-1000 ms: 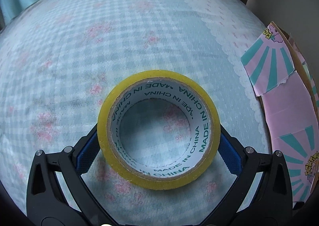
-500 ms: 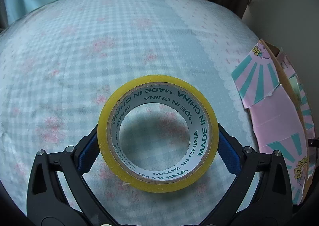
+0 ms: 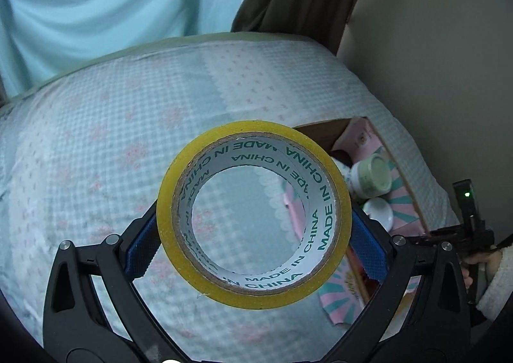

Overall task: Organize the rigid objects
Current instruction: 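Carry the yellow tape roll into the box and release it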

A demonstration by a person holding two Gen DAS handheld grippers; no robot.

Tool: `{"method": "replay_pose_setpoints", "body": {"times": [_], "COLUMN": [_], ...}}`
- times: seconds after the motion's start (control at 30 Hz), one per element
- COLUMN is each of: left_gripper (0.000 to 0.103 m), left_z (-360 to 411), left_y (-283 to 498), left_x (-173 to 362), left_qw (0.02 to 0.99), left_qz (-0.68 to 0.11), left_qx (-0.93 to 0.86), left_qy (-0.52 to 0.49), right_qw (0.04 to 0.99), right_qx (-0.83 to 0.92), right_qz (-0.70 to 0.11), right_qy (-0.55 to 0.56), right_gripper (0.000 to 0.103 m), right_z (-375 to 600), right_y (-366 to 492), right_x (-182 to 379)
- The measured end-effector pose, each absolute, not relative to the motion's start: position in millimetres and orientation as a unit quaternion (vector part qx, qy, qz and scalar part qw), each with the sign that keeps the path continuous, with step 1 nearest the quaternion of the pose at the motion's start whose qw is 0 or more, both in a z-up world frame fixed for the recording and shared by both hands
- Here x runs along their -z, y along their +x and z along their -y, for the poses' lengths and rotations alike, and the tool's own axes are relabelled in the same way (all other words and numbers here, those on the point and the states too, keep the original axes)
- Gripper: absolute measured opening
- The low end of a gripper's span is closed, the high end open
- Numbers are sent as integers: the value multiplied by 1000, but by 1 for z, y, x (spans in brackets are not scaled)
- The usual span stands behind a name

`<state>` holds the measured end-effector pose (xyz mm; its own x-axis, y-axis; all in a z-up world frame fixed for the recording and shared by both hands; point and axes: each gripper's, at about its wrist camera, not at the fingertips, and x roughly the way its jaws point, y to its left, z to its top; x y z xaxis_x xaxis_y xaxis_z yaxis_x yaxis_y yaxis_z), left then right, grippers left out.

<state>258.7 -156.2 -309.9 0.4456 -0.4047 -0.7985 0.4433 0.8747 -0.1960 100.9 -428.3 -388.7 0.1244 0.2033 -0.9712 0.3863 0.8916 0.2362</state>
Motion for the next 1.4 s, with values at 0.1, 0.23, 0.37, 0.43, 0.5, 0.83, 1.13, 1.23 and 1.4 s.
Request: {"method": "replay_pose_setpoints", "body": {"times": [0.1,0.23,0.37,0.43,0.5,0.83,1.13,1.23,1.4], "left_gripper": [101,101,101,101,101,101,102,102,102], "left_z": [190,233,269,286,302,340,349,344,341], "left_y": [242,219,204,198,196,200,210,212,210], "left_x": [290,279,281,287,297,355,367,372,378], "left_qw": [846,841,836,833,828,805,799,791,784], "left_qz": [-464,-471,-477,-482,-490,-533,-556,-566,-574], "left_qx": [260,265,269,272,272,257,225,230,233], "left_qy": [24,19,20,21,21,33,44,40,48], "right_qw": [712,707,703,702,701,706,709,709,709], "right_qx": [52,37,18,11,5,-16,-30,-30,-30], "right_qz": [-666,-674,-682,-685,-687,-686,-684,-684,-683], "right_qy": [217,210,200,195,191,177,171,171,171], "right_gripper": [16,17,17,17,17,18,18,18,18], "right_z": [431,433,435,434,434,429,426,427,426], "right_y": [105,111,118,123,126,124,113,112,112], "right_x": [391,395,398,399,400,404,404,404,402]}}
